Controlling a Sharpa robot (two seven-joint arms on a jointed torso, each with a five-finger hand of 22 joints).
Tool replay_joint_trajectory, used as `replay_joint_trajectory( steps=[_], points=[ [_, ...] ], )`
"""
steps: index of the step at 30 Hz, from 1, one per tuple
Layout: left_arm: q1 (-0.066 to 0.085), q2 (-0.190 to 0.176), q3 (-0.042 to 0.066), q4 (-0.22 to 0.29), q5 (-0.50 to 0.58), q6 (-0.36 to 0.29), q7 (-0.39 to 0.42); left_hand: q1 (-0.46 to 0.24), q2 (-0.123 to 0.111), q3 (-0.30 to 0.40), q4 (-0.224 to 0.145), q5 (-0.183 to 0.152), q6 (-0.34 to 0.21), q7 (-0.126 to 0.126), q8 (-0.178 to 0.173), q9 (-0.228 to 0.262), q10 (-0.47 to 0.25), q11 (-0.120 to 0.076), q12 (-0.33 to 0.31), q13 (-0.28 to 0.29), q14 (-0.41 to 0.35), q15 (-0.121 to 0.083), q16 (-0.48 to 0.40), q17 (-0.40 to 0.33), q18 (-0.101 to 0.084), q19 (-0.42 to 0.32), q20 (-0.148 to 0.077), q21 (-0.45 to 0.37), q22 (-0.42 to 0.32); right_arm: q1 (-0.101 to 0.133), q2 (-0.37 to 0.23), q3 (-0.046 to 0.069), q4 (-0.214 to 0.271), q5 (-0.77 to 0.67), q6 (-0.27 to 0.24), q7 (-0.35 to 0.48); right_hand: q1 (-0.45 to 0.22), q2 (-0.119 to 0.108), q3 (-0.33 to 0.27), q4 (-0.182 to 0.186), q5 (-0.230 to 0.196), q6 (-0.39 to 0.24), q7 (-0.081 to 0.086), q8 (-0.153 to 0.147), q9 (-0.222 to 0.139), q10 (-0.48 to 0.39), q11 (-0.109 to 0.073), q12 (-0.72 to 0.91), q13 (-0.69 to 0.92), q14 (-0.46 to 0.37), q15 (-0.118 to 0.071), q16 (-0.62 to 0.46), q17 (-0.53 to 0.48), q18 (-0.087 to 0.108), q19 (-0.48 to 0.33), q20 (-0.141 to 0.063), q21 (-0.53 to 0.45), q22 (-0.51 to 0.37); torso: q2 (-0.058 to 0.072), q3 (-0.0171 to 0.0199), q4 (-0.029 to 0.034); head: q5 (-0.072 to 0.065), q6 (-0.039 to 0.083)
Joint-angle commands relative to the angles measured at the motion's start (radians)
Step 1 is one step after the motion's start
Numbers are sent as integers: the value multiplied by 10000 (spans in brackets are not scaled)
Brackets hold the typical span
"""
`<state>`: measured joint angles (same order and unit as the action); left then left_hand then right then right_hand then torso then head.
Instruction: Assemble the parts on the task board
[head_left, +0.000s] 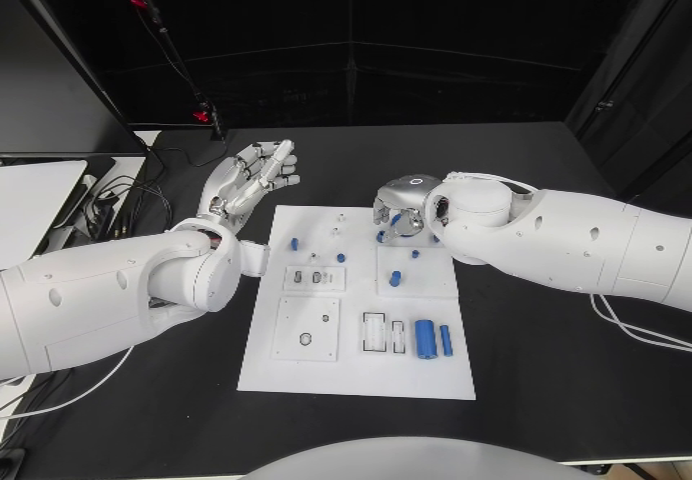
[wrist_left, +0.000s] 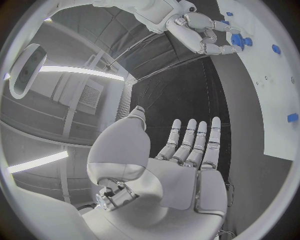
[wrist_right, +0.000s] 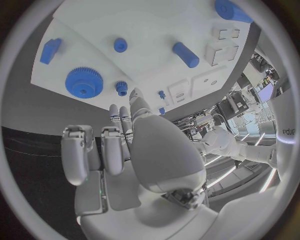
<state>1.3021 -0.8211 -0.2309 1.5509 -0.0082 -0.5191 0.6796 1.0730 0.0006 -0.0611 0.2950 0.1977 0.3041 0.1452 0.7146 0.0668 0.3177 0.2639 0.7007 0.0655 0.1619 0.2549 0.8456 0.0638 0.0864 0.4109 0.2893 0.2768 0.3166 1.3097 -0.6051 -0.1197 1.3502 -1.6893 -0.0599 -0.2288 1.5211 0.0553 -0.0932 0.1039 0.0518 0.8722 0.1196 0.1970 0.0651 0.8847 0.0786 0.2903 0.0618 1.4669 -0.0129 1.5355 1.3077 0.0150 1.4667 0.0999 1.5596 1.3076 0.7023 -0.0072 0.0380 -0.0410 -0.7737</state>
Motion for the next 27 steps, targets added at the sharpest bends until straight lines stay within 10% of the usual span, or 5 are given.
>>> replay_joint_trajectory(
  steps=[1, 27],
  points=[
    [17, 3, 5, -12, -92, 111, 2331, -3, 93, -46, -10, 62, 53, 1506, -40, -17, 59, -19, 25, -14, 63, 34, 30, -1, 115, 48, 7, 65, -11, -17, 106, 4, -147, -127, 316, -202, 89, -2, 39, 15, -46, 69, 12, -62, 6, 90, -11, -51, 4, 710, -69, -35, 957, -18, 685, -83, -48, 2085, -3, -5, -12, -23, -13],
    [18, 40, 3, -79, -91, 135, 2294, -8, 189, -54, -11, 97, 57, 1505, -63, -17, 81, -21, 26, -12, 51, 35, 8, -3, 112, 53, 6, 82, -11, -175, 574, 5, -615, -103, 475, -259, 325, 160, 345, 170, -37, 356, -24, -333, 14, 833, -71, -339, -10, 720, -111, -69, 930, -14, 683, -112, -61, 2072, -16, 0, 32, -54, -176]
  ],
)
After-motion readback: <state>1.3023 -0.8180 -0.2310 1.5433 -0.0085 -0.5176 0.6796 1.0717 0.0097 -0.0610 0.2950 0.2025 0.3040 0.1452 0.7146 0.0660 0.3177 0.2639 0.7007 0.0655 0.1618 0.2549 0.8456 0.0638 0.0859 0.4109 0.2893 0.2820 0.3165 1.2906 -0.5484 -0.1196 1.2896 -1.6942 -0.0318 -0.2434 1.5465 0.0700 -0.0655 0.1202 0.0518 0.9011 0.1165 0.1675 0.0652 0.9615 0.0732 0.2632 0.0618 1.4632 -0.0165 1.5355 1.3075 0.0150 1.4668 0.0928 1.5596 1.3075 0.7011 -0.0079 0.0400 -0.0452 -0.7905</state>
